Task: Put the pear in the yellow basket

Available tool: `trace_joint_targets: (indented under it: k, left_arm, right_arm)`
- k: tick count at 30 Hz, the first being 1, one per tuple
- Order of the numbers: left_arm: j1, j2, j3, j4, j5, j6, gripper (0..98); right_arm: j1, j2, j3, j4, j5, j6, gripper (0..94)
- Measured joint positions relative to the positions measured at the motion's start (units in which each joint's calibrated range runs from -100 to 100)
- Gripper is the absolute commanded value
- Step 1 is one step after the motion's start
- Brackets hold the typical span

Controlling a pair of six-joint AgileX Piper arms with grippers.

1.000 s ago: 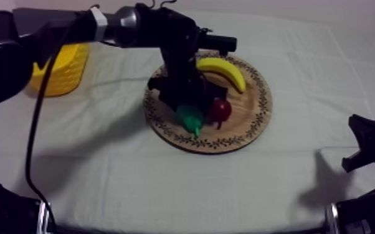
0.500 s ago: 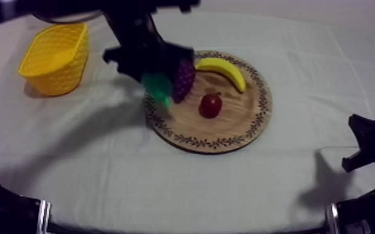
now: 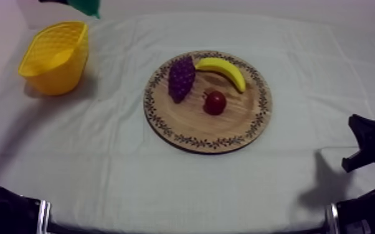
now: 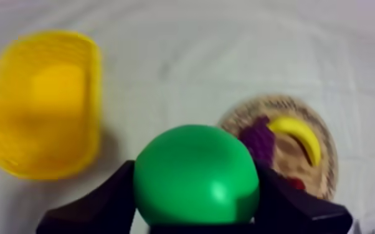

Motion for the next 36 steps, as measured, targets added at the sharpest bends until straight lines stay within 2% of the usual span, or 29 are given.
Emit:
trace_joint_targets:
  k: [7, 14, 23, 29, 32, 36]
  left_arm:
    - [-8.33, 1.37, -2.14, -1.17, -1.06, -3.77, 53.1]
    - [-15.08, 5.45, 2.68, -1.09, -7.65, -6.34, 54.7]
    - [-17.85, 13.73, 8.09, -0.97, -15.3, -7.66, 55.9]
    - [-18.5, 18.98, 8.48, -0.39, -18.02, -9.12, 86.6]
    - [-19.1, 20.68, 8.08, -0.01, -17.79, -9.68, 92.8]
    - [-19.68, 19.03, 9.82, 0.02, -18.26, -9.79, 95.1]
  right_arm:
    - [0.0, 0.0, 0.0, 0.0, 0.0, 0.0, 0.3]
    - [0.0, 0.0, 0.0, 0.0, 0.0, 0.0, 0.3]
    - [0.0, 0.0, 0.0, 0.0, 0.0, 0.0, 0.3]
    - [0.0, 0.0, 0.0, 0.0, 0.0, 0.0, 0.3]
    - [0.0, 0.0, 0.0, 0.0, 0.0, 0.0, 0.3]
    - [0.0, 0.0, 0.0, 0.0, 0.0, 0.0, 0.3]
